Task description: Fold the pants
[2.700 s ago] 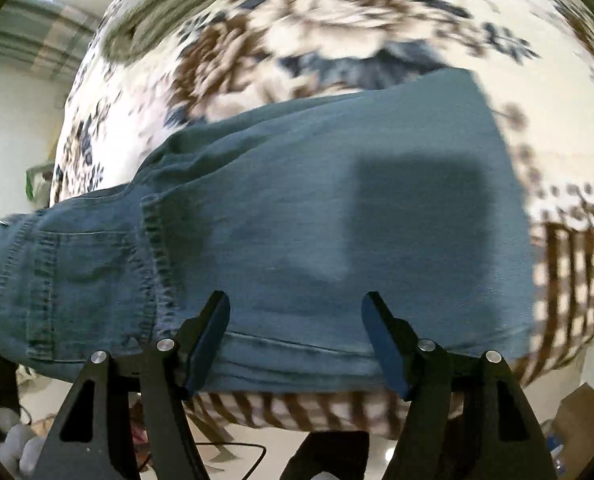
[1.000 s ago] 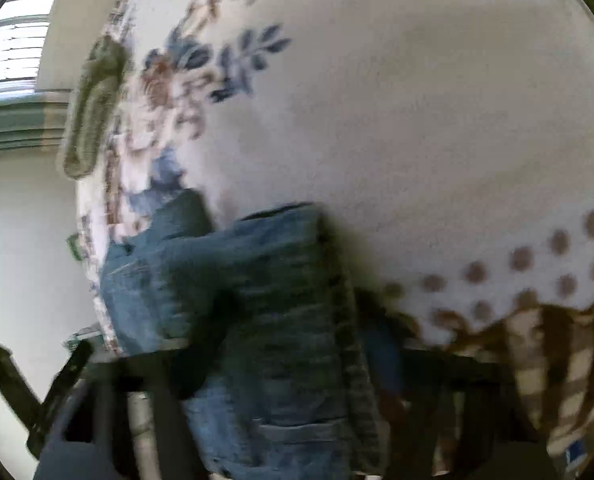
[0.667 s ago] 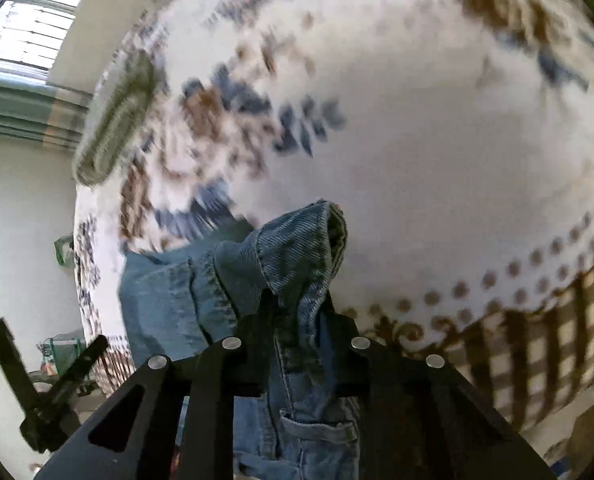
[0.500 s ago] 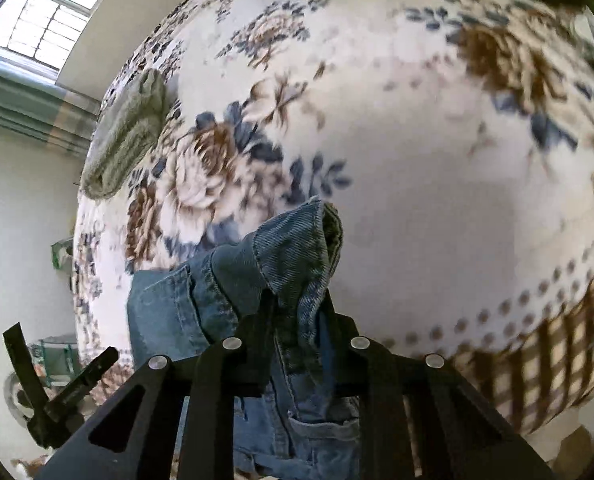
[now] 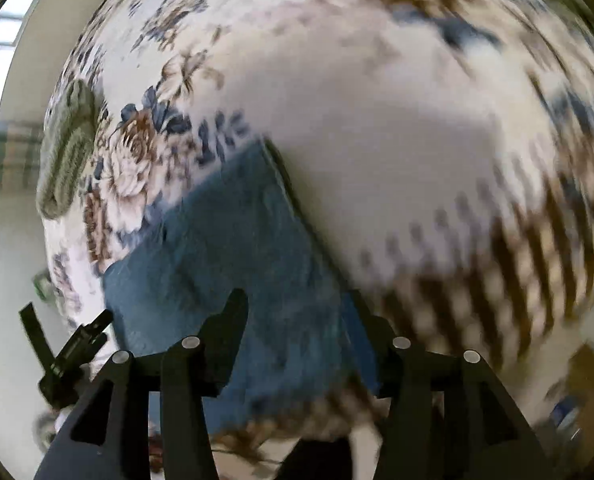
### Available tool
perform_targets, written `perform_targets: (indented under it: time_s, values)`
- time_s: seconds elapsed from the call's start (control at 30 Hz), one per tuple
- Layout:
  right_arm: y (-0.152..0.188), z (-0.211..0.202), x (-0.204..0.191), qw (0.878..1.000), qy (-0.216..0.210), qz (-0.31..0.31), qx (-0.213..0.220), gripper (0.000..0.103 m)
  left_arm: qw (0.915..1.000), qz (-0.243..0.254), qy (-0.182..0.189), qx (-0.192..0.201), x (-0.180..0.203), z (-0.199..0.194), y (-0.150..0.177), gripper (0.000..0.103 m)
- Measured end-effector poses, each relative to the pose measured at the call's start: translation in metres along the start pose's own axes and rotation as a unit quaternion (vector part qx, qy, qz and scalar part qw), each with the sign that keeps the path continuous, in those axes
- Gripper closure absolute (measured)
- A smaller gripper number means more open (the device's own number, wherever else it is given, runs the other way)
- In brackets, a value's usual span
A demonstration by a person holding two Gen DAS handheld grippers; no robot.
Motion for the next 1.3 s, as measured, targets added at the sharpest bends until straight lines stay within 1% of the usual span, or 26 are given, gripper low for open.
perform_targets:
  time_s: [0.07,0.1,0.13,0.17,0.23,0.3,0.33,0.37,0.4,0.43,0.47,0.53,0.6,0.63,0.67,0.7,0.73,0.77,0.83,0.93,1.03,1.07,1.1,1.17,1.23,1.3]
  values:
    - [0.022,0.002,0.010,0.999,-0.026,0.037,-0.022,0.050,1.0000,-0.004,0.002,0.003,-0.005,-0.012,0.012,0.014]
    - [0.035,0.012,0.019,0.996,-0.041,0.068,-0.043,0.050,0.9998,-0.013,0.014,0.002,-0.008,-0.017,0.020,0.014]
    - [0.040,0.020,0.024,0.994,-0.045,0.083,-0.051,0.050,0.9994,-0.023,0.027,0.001,-0.010,-0.021,0.029,0.014]
    - [0.047,0.033,0.031,0.991,-0.052,0.109,-0.062,0.050,0.9979,-0.038,0.053,-0.004,-0.010,-0.023,0.041,0.014]
    - [0.056,0.054,0.038,0.984,-0.067,0.144,-0.083,0.050,0.9953,-0.056,0.076,-0.021,-0.009,-0.018,0.057,0.014]
    - [0.062,0.073,0.038,0.971,-0.117,0.182,-0.098,0.050,0.9932,-0.062,0.091,-0.038,-0.001,-0.008,0.069,0.014]
    - [0.062,0.077,0.034,0.968,-0.136,0.187,-0.098,0.050,0.9924,-0.064,0.095,-0.045,0.002,-0.005,0.073,0.014]
    - [0.063,0.080,0.032,0.970,-0.132,0.184,-0.091,0.052,0.9912,-0.062,0.106,-0.048,0.008,0.000,0.080,0.014]
    - [0.065,0.077,0.030,0.972,-0.130,0.182,-0.070,0.057,0.9916,-0.058,0.105,-0.048,0.011,0.002,0.083,0.014]
    - [0.067,0.075,0.030,0.973,-0.130,0.182,-0.058,0.069,0.9936,-0.047,0.092,-0.046,0.014,0.003,0.087,0.014]
    - [0.071,0.071,0.031,0.976,-0.118,0.178,-0.043,0.076,0.9955,-0.033,0.079,-0.040,0.016,0.004,0.089,0.014]
    - [0.077,0.065,0.032,0.980,-0.104,0.169,-0.031,0.080,0.9975,-0.006,0.063,-0.032,0.019,0.007,0.093,0.012]
    - [0.082,0.063,0.036,0.988,-0.063,0.141,-0.016,0.081,0.9974,0.008,0.063,-0.036,0.022,0.012,0.097,0.007]
    - [0.080,0.063,0.040,0.988,-0.058,0.139,-0.020,0.081,0.9974,0.010,0.061,-0.038,0.021,0.015,0.097,0.006]
    - [0.080,0.069,0.043,0.987,-0.063,0.147,-0.029,0.079,0.9969,0.004,0.067,-0.041,0.019,0.016,0.096,0.006]
    - [0.079,0.074,0.043,0.984,-0.083,0.154,-0.046,0.077,0.9963,-0.002,0.074,-0.043,0.017,0.015,0.094,0.006]
    - [0.077,0.075,0.041,0.981,-0.103,0.153,-0.054,0.071,0.9956,-0.008,0.083,-0.043,0.016,0.013,0.091,0.006]
    - [0.076,0.074,0.041,0.980,-0.117,0.150,-0.058,0.062,0.9952,-0.011,0.090,-0.037,0.014,0.009,0.088,0.006]
    - [0.080,0.074,0.038,0.975,-0.161,0.128,-0.078,0.048,0.9930,-0.014,0.115,-0.024,0.014,0.004,0.085,0.007]
    - [0.092,0.086,0.038,0.969,-0.192,0.118,-0.104,0.045,0.9881,-0.019,0.152,-0.018,0.020,0.008,0.082,0.007]
    - [0.095,0.101,0.030,0.967,-0.209,0.105,-0.100,0.042,0.9818,-0.030,0.186,-0.023,0.030,0.023,0.080,0.007]
    - [0.095,0.104,0.027,0.967,-0.214,0.101,-0.097,0.037,0.9787,-0.038,0.200,-0.027,0.034,0.029,0.079,0.007]
    - [0.094,0.108,0.023,0.966,-0.221,0.102,-0.090,0.036,0.9768,-0.046,0.207,-0.030,0.038,0.033,0.080,0.007]
    - [0.092,0.111,0.018,0.961,-0.240,0.111,-0.084,0.024,0.9758,-0.049,0.211,-0.029,0.041,0.041,0.077,0.007]
    - [0.090,0.112,0.010,0.956,-0.255,0.118,-0.079,0.023,0.9749,-0.049,0.215,-0.025,0.044,0.043,0.073,0.007]
    - [0.088,0.111,-0.008,0.953,-0.269,0.111,-0.082,0.022,0.9744,-0.049,0.219,-0.020,0.043,0.042,0.071,0.007]
Point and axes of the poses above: each gripper's, at about its wrist camera, not at the fingertips, and z roughly the way its jaws point, x to its right, y to its underside, the point moved 6 cm from there along z, roughly the way its jaws point, and after that the axes turned 8 degrees about z, right-handed, at the moved point
